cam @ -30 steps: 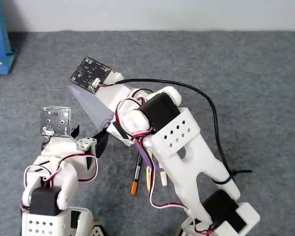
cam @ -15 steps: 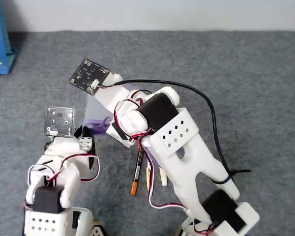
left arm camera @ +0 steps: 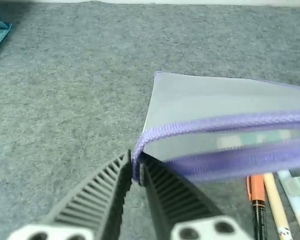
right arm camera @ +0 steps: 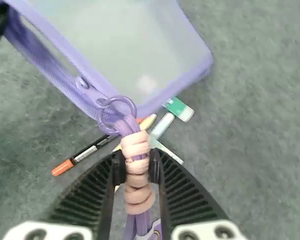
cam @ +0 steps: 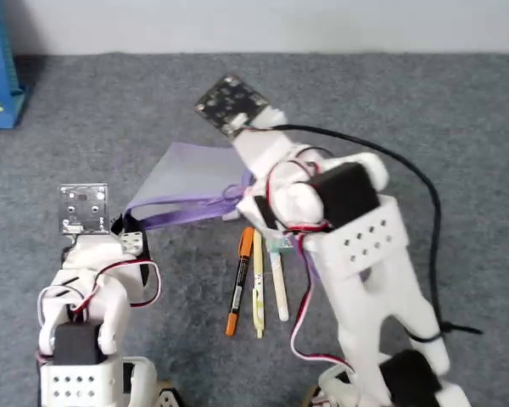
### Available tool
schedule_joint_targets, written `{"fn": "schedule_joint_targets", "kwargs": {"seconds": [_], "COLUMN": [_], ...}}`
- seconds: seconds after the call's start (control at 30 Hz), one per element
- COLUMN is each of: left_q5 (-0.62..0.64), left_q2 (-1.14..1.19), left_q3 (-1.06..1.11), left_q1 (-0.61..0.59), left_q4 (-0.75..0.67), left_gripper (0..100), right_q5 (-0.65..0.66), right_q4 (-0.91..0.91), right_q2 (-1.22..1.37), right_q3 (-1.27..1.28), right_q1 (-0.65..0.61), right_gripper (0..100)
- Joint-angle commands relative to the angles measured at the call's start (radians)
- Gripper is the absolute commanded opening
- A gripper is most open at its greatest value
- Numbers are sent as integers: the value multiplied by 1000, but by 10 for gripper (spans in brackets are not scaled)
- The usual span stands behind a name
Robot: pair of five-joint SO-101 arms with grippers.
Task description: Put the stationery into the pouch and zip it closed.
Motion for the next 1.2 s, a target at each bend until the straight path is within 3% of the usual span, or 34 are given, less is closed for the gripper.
{"fn": "schedule_joint_targets", "kwargs": {"seconds": [0.0,0.17,0.37,0.63,0.83,1.17], "left_q5": [8,6,5,57,54,20], "left_q2": [-5,-5,-5,3,3,5], "left_q3": [-1,-1,-1,27,125,154], "left_q1": [-31,-23,2,6,25,98], "left_q4": [-8,5,-23,-92,-226,-235], "left_gripper": [10,10,20,137,137,138], "right_q5": [0,0,0,0,0,0], "right_q4": [-36,-65,-67,-65,-65,-48], "right_q2": [-81,-97,-99,-101,-101,-101], "right_q3": [5,46,71,71,71,71], "right_q1": [105,145,59,47,47,42], "right_gripper": [9,9,9,9,9,9]}}
